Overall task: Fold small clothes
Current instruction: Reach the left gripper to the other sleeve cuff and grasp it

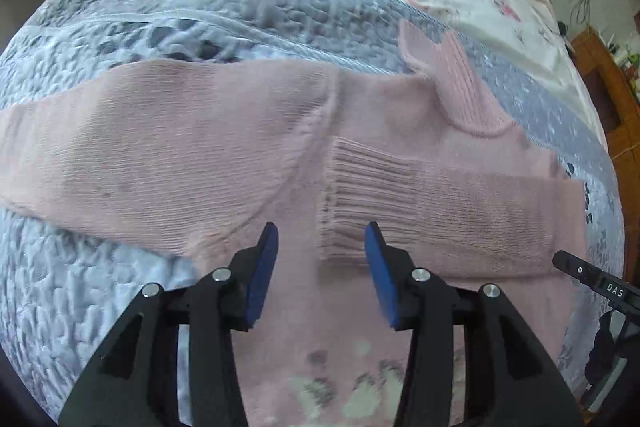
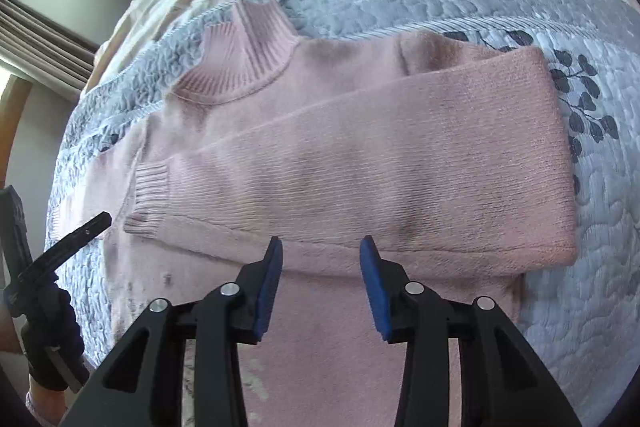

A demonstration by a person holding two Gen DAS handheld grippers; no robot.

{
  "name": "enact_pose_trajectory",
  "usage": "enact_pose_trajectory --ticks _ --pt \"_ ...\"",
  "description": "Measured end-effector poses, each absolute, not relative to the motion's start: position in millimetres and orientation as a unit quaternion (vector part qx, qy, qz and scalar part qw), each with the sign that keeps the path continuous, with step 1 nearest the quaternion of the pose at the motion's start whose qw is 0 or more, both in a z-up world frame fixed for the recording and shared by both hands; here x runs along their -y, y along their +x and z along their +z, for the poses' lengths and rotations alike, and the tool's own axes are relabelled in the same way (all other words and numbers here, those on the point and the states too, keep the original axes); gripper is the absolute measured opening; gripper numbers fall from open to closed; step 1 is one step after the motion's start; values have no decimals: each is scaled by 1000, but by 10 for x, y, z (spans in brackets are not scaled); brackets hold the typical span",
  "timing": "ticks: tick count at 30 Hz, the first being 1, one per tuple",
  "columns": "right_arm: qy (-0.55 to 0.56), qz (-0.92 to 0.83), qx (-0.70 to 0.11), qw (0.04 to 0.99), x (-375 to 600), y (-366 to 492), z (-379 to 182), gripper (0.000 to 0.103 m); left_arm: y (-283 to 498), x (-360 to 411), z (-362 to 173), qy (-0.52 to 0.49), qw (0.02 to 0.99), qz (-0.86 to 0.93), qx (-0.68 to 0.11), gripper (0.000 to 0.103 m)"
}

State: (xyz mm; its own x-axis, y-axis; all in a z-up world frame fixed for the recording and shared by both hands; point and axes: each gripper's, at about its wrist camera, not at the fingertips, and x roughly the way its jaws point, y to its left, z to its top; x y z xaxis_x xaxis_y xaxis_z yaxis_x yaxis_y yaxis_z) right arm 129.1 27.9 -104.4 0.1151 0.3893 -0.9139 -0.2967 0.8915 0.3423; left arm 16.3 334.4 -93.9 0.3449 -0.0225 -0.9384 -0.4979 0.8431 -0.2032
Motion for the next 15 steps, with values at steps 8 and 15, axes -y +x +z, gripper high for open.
enact_pose_trajectory --ticks 8,15 --pt "15 305 -616 726 -1116 794 -888 45 -996 -4749 -757 -272 746 295 -532 49" --pt "-20 347 -618 705 -1832 392 -971 45 -1566 -5648 -832 -343 726 332 -496 52"
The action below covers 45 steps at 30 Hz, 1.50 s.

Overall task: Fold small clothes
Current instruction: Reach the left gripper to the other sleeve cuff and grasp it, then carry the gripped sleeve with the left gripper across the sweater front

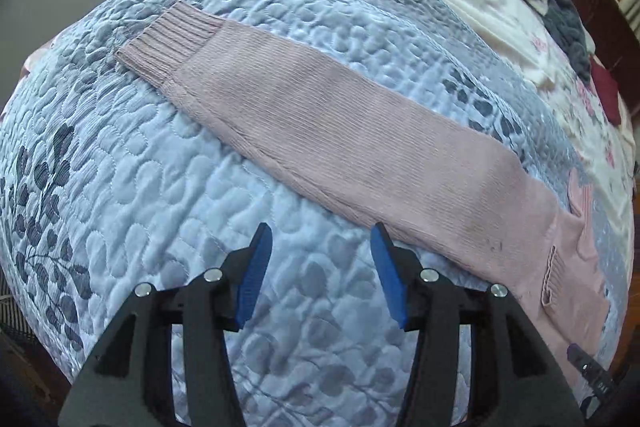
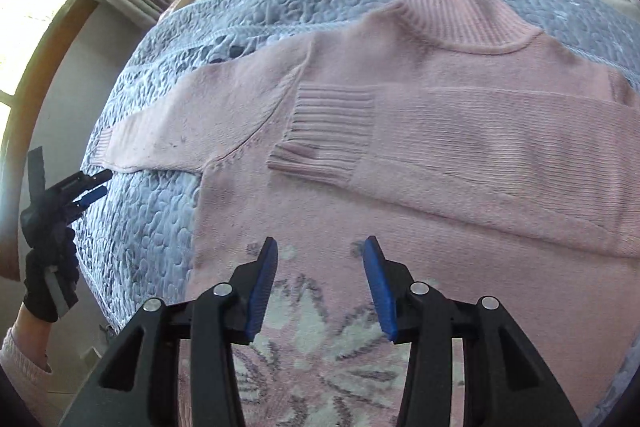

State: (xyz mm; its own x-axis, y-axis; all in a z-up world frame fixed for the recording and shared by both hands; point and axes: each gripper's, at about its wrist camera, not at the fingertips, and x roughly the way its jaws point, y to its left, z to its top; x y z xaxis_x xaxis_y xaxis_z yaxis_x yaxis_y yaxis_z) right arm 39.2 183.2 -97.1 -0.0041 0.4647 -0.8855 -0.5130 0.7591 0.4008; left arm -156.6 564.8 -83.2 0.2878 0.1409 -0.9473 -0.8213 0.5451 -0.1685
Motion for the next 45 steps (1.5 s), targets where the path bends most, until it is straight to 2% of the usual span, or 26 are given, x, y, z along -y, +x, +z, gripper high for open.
enact_pose_trajectory --ticks 4,9,16,18,20,23,32,38,45 --pt "-39 353 -617 702 -2092 252 -999 45 -1683 -6061 -1004 -397 713 331 -474 53" --pt "-51 355 -617 701 -2280 137 -1016 45 -1907 -6581 -1226 -501 697 326 -396 51" --pt "-61 348 -620 701 -2381 59 -1059 45 -1906 -6976 -1304 -548 689 327 -344 48" --pt "-62 346 -621 701 -2399 45 -1074 45 -1882 -7014 -1296 -544 689 334 -343 29" --pt "-62 343 -622 701 -2403 34 -1081 45 -1872 -7032 -1297 -541 689 337 -344 16" --pt "-62 340 -623 702 -2388 30 -1087 45 -1874 -7006 -1243 -529 701 337 -340 11" --pt "-64 309 -631 709 -2097 116 -1153 45 -1418 -6399 -697 -461 781 254 -337 9" --pt "-54 289 -630 719 -1814 220 -1130 45 -875 -5545 -414 -422 820 165 -351 9" --pt "-39 274 -626 729 -1521 352 -1111 45 -261 -4472 -396 -399 835 66 -373 8"
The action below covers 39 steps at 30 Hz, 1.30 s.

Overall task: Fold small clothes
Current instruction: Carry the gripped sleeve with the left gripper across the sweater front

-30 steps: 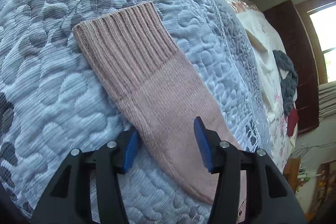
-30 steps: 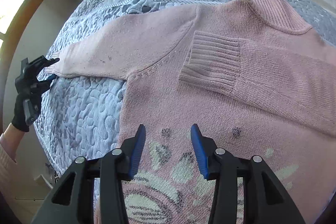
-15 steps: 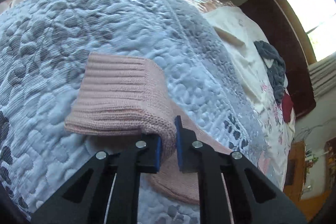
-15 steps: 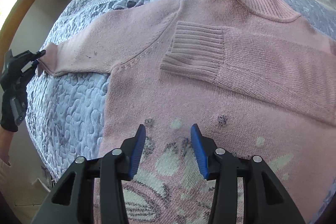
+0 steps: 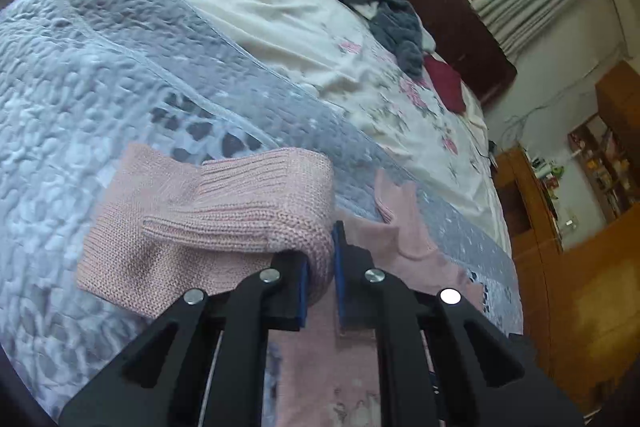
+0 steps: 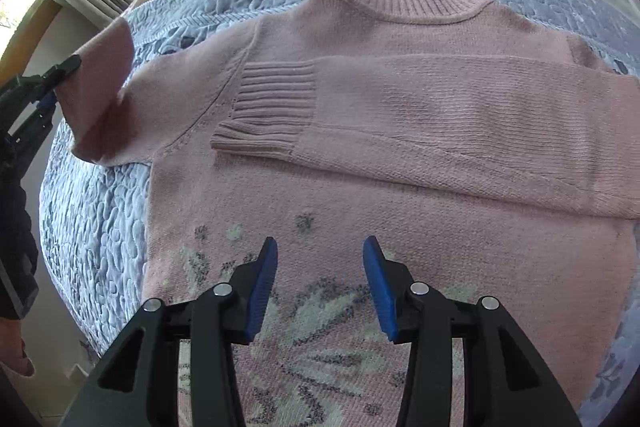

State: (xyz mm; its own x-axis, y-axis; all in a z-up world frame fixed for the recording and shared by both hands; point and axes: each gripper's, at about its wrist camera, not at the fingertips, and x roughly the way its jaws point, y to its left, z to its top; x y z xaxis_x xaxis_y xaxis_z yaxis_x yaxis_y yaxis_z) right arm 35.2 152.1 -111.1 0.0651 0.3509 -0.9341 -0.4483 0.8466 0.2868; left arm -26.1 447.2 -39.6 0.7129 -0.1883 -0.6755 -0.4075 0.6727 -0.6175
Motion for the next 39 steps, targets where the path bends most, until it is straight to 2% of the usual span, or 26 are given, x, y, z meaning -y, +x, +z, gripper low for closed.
enact_pose_trajectory --ticks 6,16,22,27,35,39 --pt "-26 268 -625 733 -1329 454 -1104 45 110 -3872 -761 -396 821 40 -409 8" --pt "-26 266 -629 730 -1210 524 -1136 45 210 -3590 -1466 -408 775 43 -480 11" --pt "-25 287 -622 728 -1380 656 -975 45 -168 -3785 -1127 -413 787 22 -458 14" --pt "11 321 -628 709 -1786 843 -879 46 -428 -4308 -763 -332 823 109 -448 21" --pt "81 342 -670 654 -2520 1076 -1122 46 -278 -4703 -1218 -277 785 167 -528 19" --pt "82 332 -693 635 -2697 1075 -1303 46 -260 -4680 -1337 -260 787 163 -535 19"
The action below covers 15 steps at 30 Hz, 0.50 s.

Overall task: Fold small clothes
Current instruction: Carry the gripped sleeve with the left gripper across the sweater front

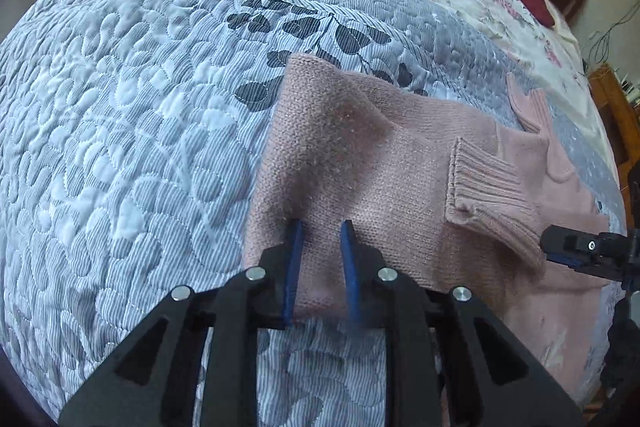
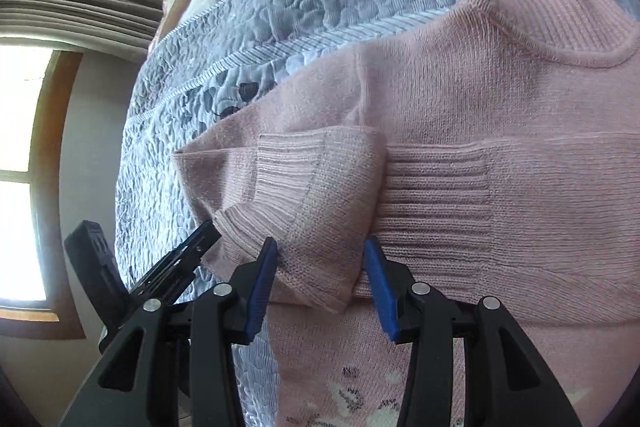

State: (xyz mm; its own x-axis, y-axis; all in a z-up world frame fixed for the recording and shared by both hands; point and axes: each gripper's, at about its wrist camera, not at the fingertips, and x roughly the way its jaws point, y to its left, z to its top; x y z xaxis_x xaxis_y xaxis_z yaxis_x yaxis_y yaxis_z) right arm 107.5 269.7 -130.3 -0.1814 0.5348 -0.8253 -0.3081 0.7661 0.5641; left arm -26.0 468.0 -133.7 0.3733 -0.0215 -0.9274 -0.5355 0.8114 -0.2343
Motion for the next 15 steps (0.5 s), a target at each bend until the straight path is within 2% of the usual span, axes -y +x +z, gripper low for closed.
enact_pose_trajectory --ticks 4,6,7,9,15 --pt "85 323 -709 621 -2813 1057 -1497 42 -282 -4749 -1340 -283 785 153 -530 20" --pt "75 328 -707 622 -2872 1045 -1506 20 -324 -4821 -1321 -314 780 150 -520 19" --pt "71 337 -702 623 -2899 1034 -1476 17 -344 -4841 -1301 -325 778 151 -516 19" --pt "68 352 -689 630 -2899 1020 -1353 14 -386 -4857 -1225 -336 779 157 -506 19" --pt "93 374 -644 660 -2526 1144 -837 14 -380 -4732 -914 -323 803 149 -479 19"
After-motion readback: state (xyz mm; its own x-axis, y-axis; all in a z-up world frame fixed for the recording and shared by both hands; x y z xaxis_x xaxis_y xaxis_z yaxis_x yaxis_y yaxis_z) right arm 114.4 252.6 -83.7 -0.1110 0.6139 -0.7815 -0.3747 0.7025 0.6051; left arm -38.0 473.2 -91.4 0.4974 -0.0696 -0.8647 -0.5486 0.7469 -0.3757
